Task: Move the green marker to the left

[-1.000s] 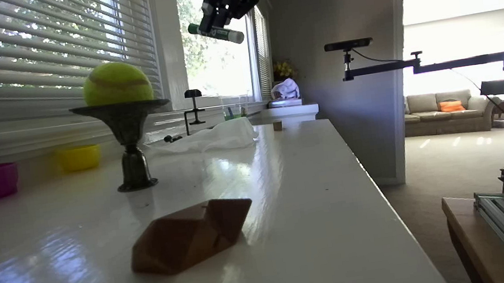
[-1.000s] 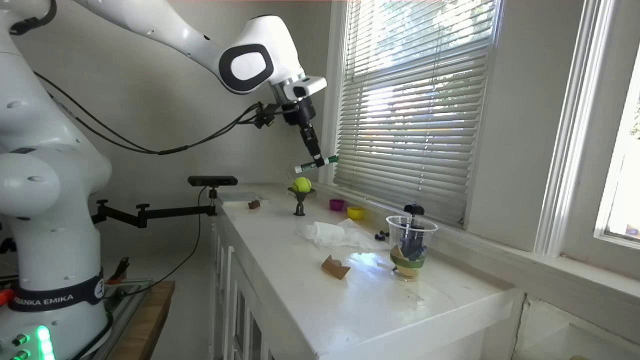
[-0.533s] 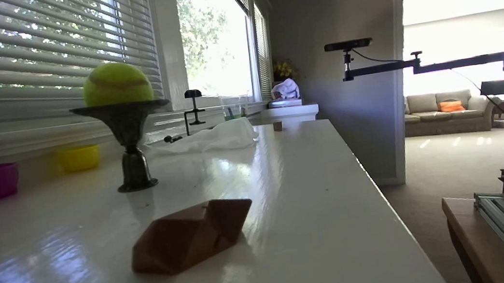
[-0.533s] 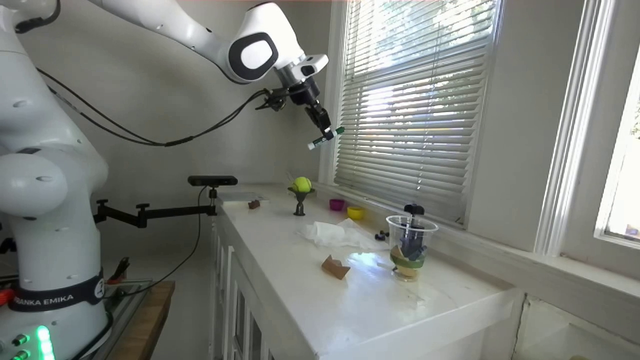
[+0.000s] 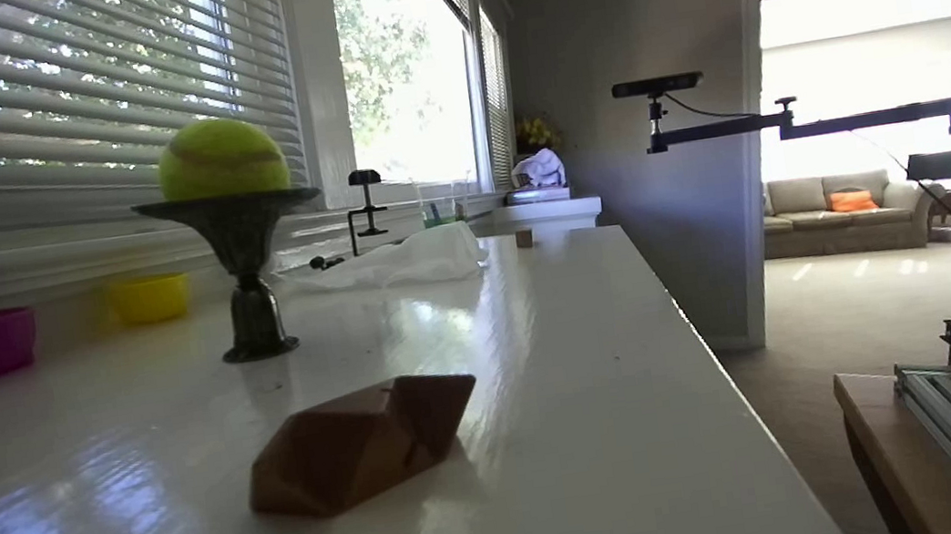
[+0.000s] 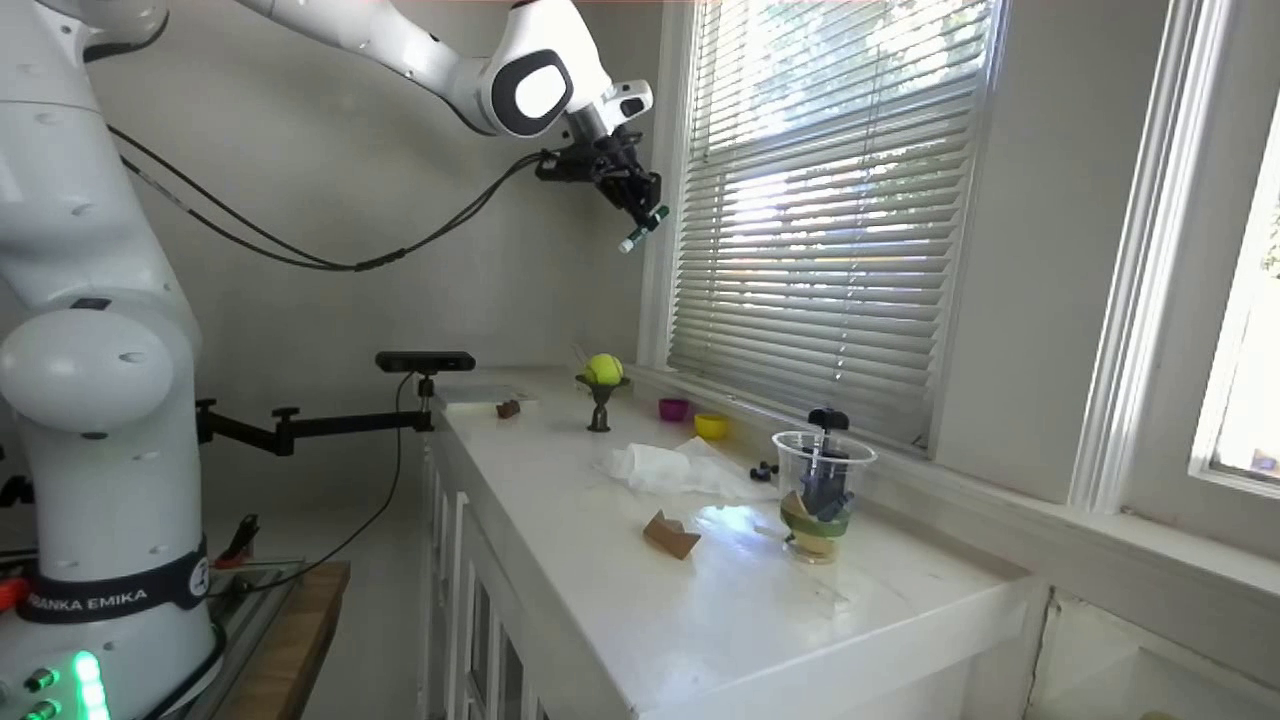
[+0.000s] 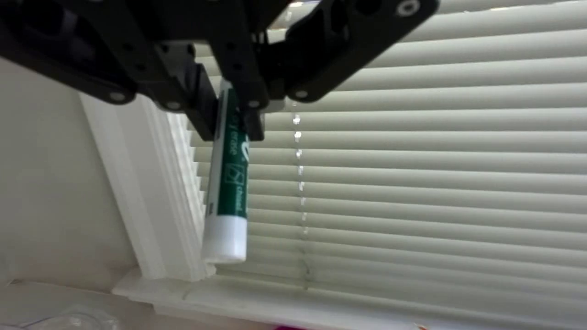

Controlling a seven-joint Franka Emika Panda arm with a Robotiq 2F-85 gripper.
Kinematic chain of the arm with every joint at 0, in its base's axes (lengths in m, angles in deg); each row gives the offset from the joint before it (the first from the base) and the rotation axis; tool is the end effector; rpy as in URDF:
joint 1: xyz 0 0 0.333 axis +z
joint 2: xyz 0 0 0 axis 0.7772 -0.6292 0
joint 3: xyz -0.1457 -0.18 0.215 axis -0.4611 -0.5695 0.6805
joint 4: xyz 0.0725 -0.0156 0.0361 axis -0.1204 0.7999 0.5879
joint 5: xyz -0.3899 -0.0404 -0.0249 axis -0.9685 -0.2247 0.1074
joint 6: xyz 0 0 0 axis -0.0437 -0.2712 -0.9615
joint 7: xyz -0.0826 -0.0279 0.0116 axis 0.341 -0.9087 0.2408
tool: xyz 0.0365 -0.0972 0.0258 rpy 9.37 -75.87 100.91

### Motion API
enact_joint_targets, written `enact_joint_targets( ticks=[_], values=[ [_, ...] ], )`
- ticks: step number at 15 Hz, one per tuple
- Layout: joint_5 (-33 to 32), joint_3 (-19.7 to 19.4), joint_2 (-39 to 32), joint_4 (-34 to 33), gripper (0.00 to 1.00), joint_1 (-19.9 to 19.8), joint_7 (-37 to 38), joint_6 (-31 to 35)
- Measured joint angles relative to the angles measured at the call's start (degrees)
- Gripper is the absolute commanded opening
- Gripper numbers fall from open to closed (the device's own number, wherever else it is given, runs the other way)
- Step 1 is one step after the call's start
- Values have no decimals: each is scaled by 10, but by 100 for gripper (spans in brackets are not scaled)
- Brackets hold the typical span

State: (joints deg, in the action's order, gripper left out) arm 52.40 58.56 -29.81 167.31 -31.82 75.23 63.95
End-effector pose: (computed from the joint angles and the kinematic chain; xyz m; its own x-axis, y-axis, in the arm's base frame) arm 0.4688 0.2154 0.6636 0.6145 0.2571 0.7458 0.4676 -0.8801 -0.0820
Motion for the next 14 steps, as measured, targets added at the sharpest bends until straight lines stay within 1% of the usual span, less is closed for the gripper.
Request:
enact_joint_targets(
  ticks=[4, 7, 11, 14],
  values=[
    [58, -1, -25, -63, 5, 33, -118, -77],
    [89, -1, -41, -94, 5, 37, -177, -128],
    [103, 1, -79, -118, 5, 33, -212, -131],
    [106, 13, -126, -144, 5, 29, -222, -131]
  ],
)
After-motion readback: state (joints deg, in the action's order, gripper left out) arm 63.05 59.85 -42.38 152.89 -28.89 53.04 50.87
